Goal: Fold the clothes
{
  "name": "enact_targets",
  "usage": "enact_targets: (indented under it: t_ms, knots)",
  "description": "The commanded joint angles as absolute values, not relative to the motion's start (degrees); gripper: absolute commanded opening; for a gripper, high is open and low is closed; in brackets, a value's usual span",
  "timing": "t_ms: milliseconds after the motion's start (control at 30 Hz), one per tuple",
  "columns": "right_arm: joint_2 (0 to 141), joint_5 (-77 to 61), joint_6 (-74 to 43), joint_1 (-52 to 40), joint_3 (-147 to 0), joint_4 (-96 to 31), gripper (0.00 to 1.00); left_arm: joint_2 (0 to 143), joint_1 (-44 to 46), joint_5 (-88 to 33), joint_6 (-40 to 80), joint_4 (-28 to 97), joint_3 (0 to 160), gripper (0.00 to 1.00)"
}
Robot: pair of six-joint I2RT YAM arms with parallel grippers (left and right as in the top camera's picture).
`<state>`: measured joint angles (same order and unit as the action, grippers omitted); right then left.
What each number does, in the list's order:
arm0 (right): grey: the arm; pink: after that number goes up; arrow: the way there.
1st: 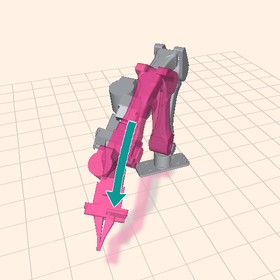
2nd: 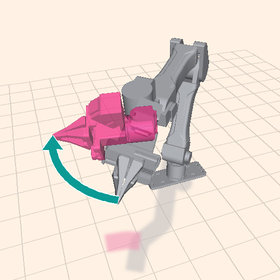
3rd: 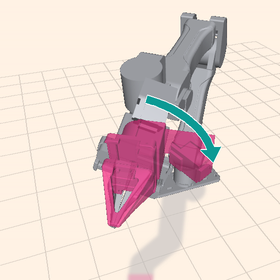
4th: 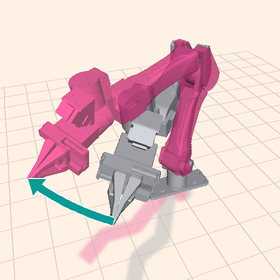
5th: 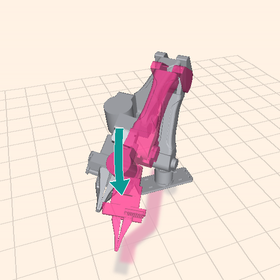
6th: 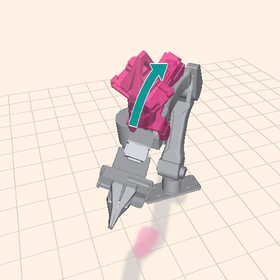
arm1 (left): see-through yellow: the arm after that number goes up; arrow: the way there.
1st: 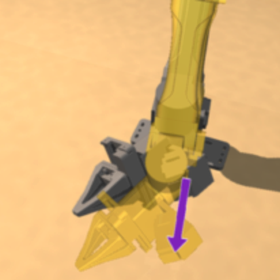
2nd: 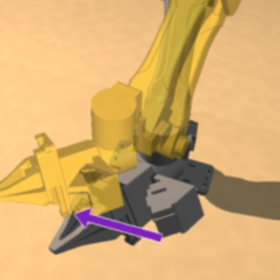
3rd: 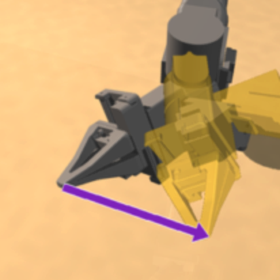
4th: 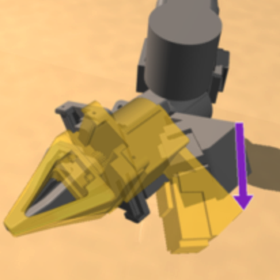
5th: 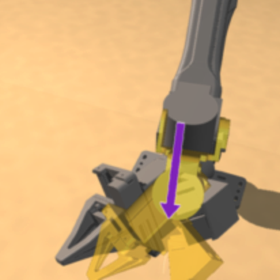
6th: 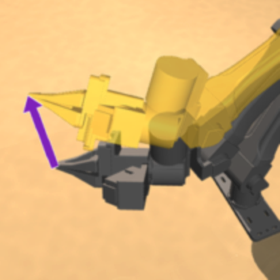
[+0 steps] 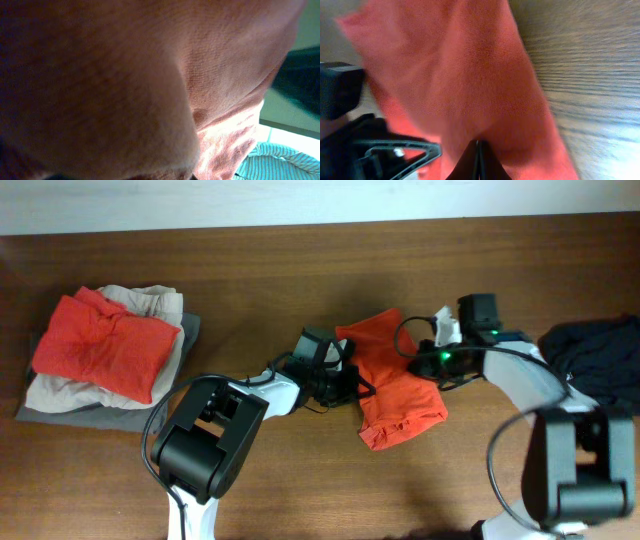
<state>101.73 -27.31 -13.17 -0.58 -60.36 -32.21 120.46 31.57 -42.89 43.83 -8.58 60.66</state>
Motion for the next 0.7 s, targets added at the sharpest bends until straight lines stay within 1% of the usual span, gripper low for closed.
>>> enact_targets:
  t_ms: [0, 100, 200, 267, 367, 400, 467, 533, 567, 600, 667]
  knots:
    - [107.5, -26.1, -16.4, -1.8, -59.6, -31.3, 0.04, 121.5, 31.2, -40.1, 42.8, -8.1, 60.0, 0.0]
    - [110.8, -26.5, -17.2, -1.9, -59.6, -31.0, 0.04, 121.5, 30.8, -41.3, 42.8, -7.9, 60.0, 0.01]
    - [111.4, -26.5, -16.9, -1.9, -59.6, -31.1, 0.04, 121.5, 28.8, -46.2, 42.8, -7.0, 60.0, 0.01]
    - [110.7, -26.6, -16.8, -1.9, -59.6, -31.1, 0.04, 121.5, 26.5, -46.7, 42.8, -2.2, 60.0, 0.12]
    - [110.4, -26.5, -16.7, -1.9, -59.6, -31.8, 0.04, 121.5, 23.9, -46.2, 42.7, 1.8, 60.0, 0.32]
    - [110.4, -26.5, -16.5, -1.9, -59.6, -32.1, 0.04, 121.5, 23.5, -46.3, 42.7, 1.8, 60.0, 0.41]
    - [110.3, -26.6, -16.3, -1.9, -59.6, -32.3, 0.04, 121.5, 23.5, -46.1, 42.7, 0.8, 60.0, 0.53]
    - [110.3, -26.5, -16.3, -1.9, -59.6, -32.6, 0.04, 121.5, 23.9, -45.5, 42.7, -0.8, 60.0, 0.67]
    - [110.3, -26.5, -16.3, -1.9, -59.6, -32.8, 0.04, 121.5, 24.3, -44.8, 42.7, -1.2, 60.0, 0.72]
    - [110.3, -26.5, -16.3, -1.9, -59.6, -32.9, 0.04, 121.5, 24.7, -44.1, 42.7, -1.4, 60.0, 0.74]
    - [110.3, -26.5, -16.3, -1.9, -59.6, -33.2, 0.04, 121.5, 26.0, -43.0, 42.8, -1.7, 60.0, 0.74]
